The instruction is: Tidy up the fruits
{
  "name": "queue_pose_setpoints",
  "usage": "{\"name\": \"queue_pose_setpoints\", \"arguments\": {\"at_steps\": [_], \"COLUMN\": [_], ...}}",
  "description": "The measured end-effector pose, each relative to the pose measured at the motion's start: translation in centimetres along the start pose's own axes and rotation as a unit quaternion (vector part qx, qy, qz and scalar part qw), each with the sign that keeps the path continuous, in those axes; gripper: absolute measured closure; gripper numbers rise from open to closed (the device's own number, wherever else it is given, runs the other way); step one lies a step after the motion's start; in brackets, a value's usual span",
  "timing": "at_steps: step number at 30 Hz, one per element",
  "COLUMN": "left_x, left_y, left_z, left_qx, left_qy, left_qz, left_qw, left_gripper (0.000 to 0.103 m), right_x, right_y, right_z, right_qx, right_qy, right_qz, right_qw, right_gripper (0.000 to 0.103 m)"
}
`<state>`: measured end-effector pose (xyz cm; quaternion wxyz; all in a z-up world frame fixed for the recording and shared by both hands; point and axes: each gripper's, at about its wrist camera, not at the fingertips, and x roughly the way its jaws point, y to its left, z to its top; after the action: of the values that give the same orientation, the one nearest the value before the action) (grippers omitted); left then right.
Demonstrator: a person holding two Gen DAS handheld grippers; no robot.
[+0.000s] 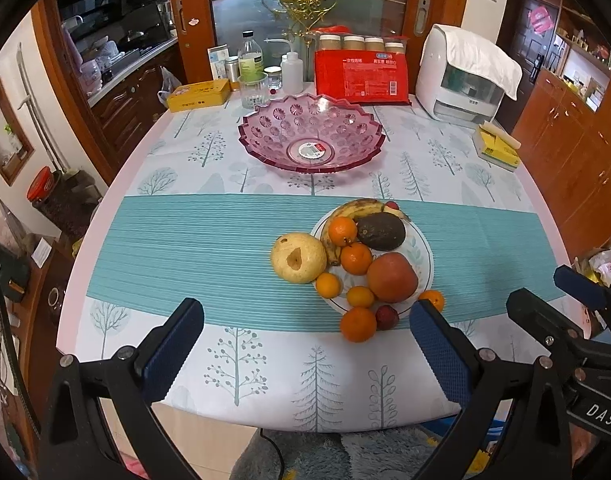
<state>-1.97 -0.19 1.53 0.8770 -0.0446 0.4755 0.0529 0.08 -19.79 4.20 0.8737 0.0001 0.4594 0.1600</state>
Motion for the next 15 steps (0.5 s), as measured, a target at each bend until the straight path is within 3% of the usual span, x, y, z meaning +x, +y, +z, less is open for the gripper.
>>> {"name": "queue_pose_setpoints", "arguments": {"at_steps": [15], "left_x": [-1.7], "left_y": [-1.1], "left_z": [-0.2], "left_qx": [-0.030], "left_qy": [-0.027], "left_qz": [0.013], "left_qw": [0.9991], "left_gripper": [0.001], "right_x": [-1.1], "right_y": [-1.5], "right_z": [-0.1], "right_qx": [-0.021], "right_qy": [-0.015], "right_qz": [0.017], "right_qw": [1.000], "right_gripper": [0.017]}}
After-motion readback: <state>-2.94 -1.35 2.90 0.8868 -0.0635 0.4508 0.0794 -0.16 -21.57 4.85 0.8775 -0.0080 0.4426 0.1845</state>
